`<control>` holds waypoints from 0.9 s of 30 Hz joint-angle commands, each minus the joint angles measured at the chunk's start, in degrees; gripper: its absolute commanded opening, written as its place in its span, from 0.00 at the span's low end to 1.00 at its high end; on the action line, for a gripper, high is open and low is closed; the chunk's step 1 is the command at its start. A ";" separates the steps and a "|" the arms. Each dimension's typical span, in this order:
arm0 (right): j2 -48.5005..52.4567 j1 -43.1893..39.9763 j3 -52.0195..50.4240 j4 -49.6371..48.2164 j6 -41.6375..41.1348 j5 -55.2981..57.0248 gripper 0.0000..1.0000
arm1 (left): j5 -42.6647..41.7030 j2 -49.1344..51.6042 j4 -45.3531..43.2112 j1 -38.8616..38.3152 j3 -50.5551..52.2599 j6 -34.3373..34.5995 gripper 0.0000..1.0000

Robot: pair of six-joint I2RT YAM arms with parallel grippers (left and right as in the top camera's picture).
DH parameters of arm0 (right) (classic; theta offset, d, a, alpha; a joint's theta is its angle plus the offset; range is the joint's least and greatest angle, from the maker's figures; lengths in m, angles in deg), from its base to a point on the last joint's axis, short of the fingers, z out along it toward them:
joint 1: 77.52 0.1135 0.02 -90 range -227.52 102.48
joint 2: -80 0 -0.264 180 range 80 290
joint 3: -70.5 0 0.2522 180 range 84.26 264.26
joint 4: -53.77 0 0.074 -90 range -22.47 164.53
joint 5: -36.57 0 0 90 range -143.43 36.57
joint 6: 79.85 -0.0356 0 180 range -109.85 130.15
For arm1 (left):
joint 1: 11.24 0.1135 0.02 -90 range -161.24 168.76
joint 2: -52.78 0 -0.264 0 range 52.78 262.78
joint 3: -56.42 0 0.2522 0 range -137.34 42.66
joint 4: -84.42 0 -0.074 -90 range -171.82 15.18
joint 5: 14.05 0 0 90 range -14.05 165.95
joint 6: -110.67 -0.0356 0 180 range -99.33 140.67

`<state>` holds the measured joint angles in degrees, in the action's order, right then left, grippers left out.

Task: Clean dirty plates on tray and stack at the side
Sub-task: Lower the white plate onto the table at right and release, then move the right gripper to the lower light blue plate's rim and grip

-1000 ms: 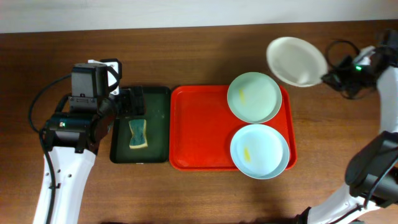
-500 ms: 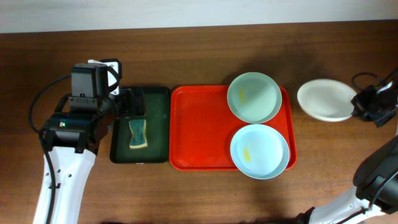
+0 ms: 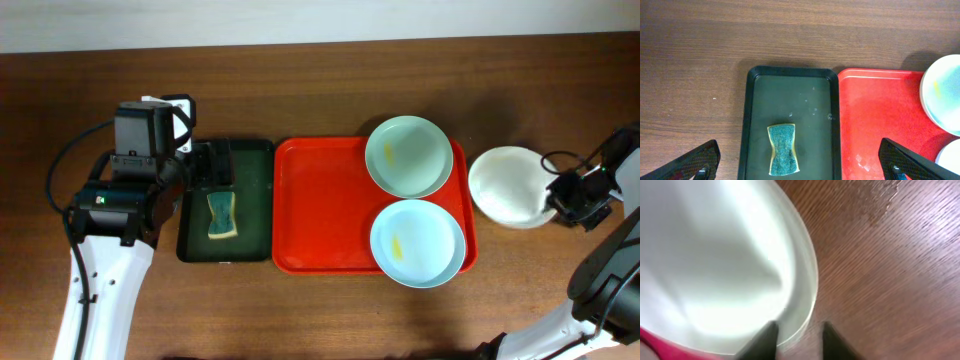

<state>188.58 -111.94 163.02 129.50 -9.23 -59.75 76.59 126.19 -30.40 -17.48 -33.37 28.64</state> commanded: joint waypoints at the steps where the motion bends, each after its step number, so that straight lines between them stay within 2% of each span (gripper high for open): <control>1: -1.73 0.28 0.15 1.55 1.62 -0.72 0.64 | -0.24 -0.26 -0.07 0.02 -0.52 0.28 0.99; 2: -1.77 0.35 1.29 3.08 1.62 -0.98 0.68 | -0.24 -0.26 -0.07 0.02 -0.52 0.28 0.99; 5: -2.12 1.60 5.64 8.07 3.93 -1.16 0.68 | -0.24 -0.26 -0.07 0.02 -0.52 0.28 0.99; 9: -2.86 6.01 14.08 20.28 9.84 -1.16 0.70 | -0.24 -0.26 -0.07 0.02 -0.52 0.28 0.99; 14: -3.67 12.44 14.75 26.34 13.07 -1.16 0.71 | -0.24 -0.26 -0.07 0.02 -0.52 0.28 0.99; 19: -3.65 20.52 11.58 27.82 13.22 -0.46 0.64 | -0.24 -0.26 -0.04 0.02 -0.52 0.28 0.99; 27: -3.65 29.27 1.29 20.87 13.18 1.05 0.63 | -0.24 -0.26 -0.02 0.02 -0.52 0.28 0.99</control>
<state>185.47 -85.12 167.92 152.76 3.38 -59.86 76.59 126.19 -30.40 -17.48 -33.37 28.64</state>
